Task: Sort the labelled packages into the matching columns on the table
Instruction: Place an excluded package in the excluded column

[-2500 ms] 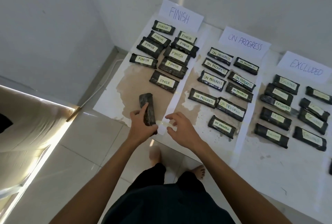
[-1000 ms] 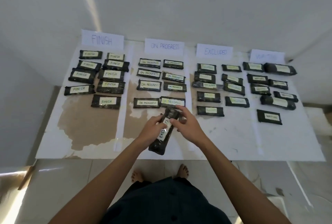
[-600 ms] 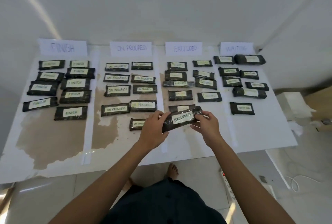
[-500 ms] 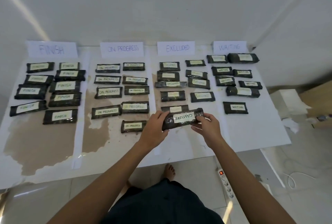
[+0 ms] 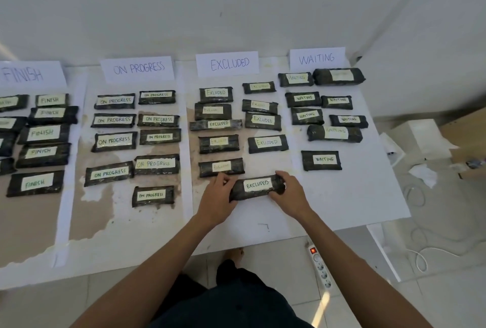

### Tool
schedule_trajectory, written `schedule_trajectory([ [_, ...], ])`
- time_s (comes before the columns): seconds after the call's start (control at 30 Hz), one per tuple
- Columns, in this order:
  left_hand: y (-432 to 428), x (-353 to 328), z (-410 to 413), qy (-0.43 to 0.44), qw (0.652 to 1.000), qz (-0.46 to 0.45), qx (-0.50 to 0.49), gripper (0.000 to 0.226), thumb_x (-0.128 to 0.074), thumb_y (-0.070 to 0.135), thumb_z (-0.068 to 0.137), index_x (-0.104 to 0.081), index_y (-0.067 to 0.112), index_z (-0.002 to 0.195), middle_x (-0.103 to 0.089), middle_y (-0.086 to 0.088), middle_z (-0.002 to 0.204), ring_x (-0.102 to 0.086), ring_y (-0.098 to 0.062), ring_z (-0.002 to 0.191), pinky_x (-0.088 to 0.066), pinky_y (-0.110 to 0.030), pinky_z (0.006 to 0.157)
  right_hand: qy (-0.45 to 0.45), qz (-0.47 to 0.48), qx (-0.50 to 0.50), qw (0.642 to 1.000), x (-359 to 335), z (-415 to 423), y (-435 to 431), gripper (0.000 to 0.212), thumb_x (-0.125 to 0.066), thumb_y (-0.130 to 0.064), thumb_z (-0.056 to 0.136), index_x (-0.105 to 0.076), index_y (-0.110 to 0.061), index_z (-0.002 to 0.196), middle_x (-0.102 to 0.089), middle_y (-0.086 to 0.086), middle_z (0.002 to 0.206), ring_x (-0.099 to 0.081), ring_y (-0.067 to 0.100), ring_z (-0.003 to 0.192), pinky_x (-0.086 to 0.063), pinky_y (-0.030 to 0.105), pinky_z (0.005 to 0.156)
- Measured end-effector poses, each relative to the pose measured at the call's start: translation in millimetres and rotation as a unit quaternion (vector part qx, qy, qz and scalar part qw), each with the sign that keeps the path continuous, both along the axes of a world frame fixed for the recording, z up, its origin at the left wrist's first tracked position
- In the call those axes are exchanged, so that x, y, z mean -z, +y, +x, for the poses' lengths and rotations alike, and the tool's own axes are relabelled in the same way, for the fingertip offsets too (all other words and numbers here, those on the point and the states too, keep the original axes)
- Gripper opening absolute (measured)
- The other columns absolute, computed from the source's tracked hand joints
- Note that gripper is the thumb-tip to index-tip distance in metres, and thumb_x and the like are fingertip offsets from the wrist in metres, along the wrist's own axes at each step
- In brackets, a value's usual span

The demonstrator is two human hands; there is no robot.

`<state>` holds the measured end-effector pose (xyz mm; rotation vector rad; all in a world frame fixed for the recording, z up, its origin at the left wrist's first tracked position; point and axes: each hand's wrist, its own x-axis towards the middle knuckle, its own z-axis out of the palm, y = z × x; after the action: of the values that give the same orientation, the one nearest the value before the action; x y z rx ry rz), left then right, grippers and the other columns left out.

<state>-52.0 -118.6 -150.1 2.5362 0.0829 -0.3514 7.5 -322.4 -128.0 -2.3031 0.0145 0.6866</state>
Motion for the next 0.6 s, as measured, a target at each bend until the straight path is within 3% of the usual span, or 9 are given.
schedule_trajectory([
  [0.13, -3, 11, -7, 0.016, 1.000, 0.027, -0.002, 0.062, -0.064, 0.017, 0.084, -0.038, 0.008, 0.140, -0.043, -0.014, 0.135, -0.042, -0.031, 0.118, -0.041, -0.041, 0.099, 0.014, 0.014, -0.024, 1.000, 7, 2, -5, 0.059, -0.071, -0.017, 0.082, -0.044, -0.021, 0.135, -0.048, 0.010, 0.123, -0.045, 0.010, 0.103, -0.035, 0.017, 0.094],
  [0.3, -5, 9, -7, 0.017, 0.999, 0.040, -0.015, 0.063, -0.062, 0.017, 0.086, -0.034, 0.011, 0.142, -0.041, -0.012, 0.140, -0.039, -0.031, 0.123, -0.038, -0.040, 0.103, 0.020, 0.010, -0.028, 0.999, 6, 4, -6, 0.059, -0.070, -0.019, 0.084, -0.042, -0.020, 0.137, -0.045, 0.009, 0.120, -0.050, 0.020, 0.112, -0.035, 0.017, 0.092],
  [0.5, 10, -7, -11, 0.001, 0.998, 0.034, -0.047, 0.057, -0.059, 0.017, 0.087, -0.037, 0.019, 0.141, -0.041, -0.005, 0.139, -0.038, -0.026, 0.123, -0.037, -0.036, 0.102, 0.069, -0.011, -0.055, 0.996, -5, 6, -4, 0.090, -0.074, -0.037, 0.079, -0.021, -0.019, 0.149, -0.031, 0.011, 0.141, -0.043, 0.026, 0.128, -0.037, 0.033, 0.107],
  [0.6, 27, -19, -19, -0.018, 0.998, 0.034, -0.059, 0.052, -0.057, 0.015, 0.088, -0.042, 0.021, 0.137, -0.042, -0.004, 0.137, -0.037, -0.025, 0.123, -0.035, -0.036, 0.102, 0.069, -0.040, -0.059, 0.995, -13, 4, 1, 0.101, -0.075, -0.046, 0.075, -0.015, -0.020, 0.151, -0.026, 0.008, 0.144, -0.041, 0.027, 0.129, -0.039, 0.036, 0.104],
])
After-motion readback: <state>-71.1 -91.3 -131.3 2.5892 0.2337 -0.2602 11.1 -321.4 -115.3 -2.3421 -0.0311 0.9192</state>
